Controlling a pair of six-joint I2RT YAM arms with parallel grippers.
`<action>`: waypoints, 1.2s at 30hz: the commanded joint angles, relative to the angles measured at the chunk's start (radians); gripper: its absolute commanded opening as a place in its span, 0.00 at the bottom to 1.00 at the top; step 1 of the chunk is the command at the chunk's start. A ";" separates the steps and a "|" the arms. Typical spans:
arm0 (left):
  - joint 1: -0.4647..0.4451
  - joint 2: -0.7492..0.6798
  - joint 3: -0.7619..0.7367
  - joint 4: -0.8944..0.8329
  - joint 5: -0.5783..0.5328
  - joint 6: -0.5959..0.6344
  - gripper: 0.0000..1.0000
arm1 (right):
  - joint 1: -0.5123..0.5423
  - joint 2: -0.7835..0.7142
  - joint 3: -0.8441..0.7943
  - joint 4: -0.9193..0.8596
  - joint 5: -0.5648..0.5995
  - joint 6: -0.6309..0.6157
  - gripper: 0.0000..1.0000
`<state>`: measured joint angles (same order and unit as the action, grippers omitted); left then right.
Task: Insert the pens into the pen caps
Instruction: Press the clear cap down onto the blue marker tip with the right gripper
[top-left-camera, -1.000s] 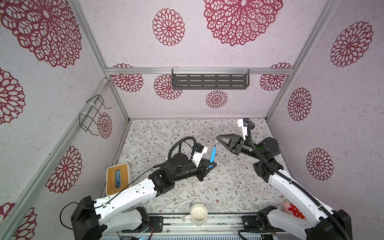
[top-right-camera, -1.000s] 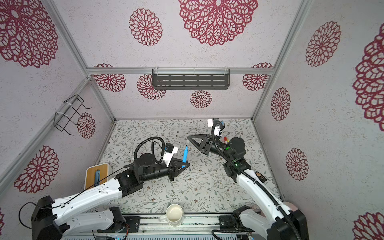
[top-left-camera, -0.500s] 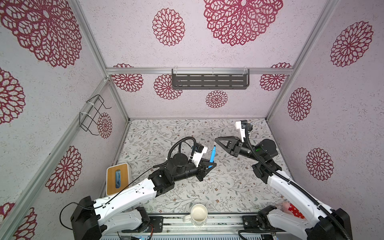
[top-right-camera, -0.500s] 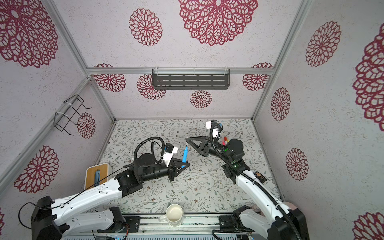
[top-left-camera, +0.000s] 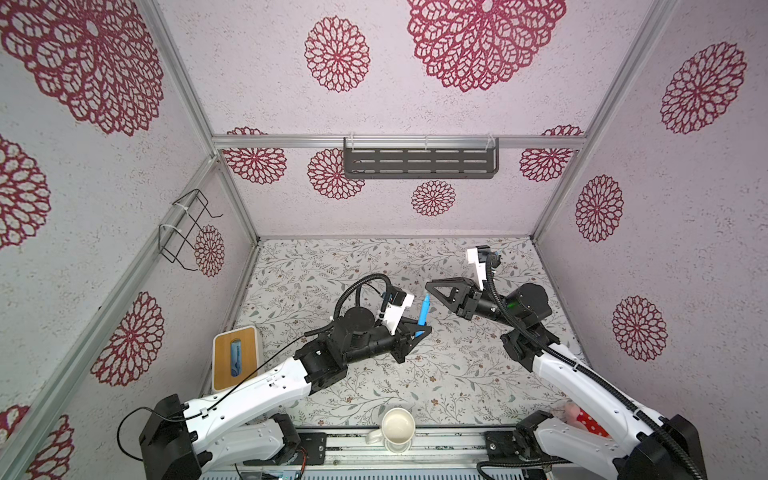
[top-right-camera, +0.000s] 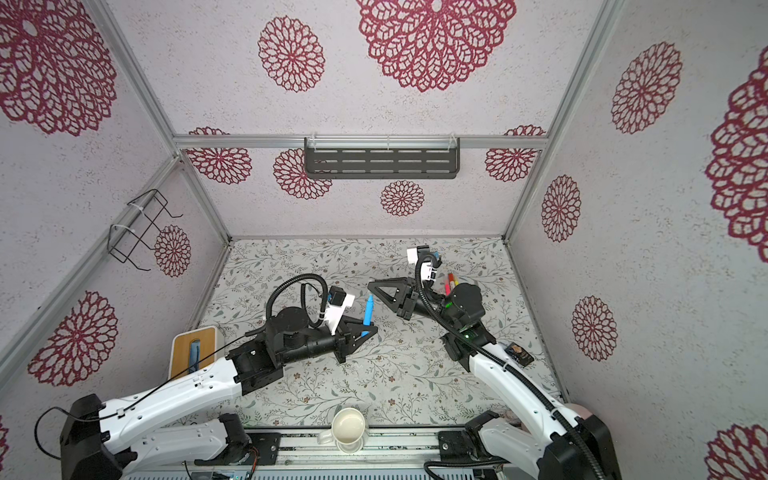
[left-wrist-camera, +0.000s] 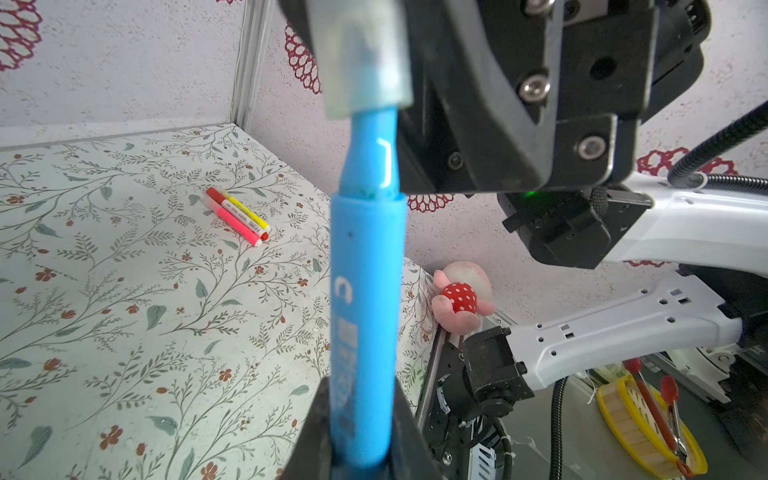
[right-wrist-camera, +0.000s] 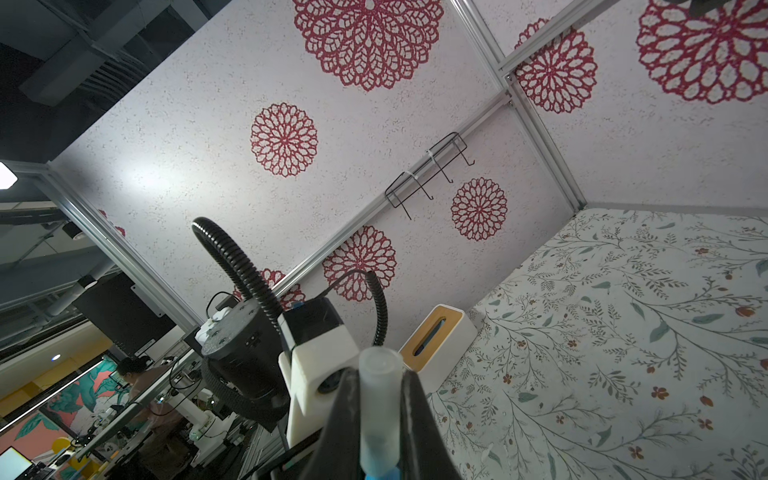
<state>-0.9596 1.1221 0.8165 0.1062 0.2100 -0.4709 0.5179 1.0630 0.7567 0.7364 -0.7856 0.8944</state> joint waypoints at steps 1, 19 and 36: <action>-0.011 -0.015 0.033 0.027 -0.016 0.025 0.00 | 0.016 -0.024 0.009 0.043 0.001 -0.031 0.00; -0.007 -0.053 0.023 0.108 -0.014 0.007 0.00 | 0.089 -0.043 -0.009 -0.011 0.033 -0.136 0.01; 0.019 -0.130 0.012 0.137 0.027 0.005 0.00 | 0.154 -0.030 0.036 -0.056 -0.035 -0.215 0.09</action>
<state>-0.9504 1.0229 0.8139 0.1337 0.2485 -0.4908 0.6422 1.0321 0.7895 0.7536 -0.7124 0.7162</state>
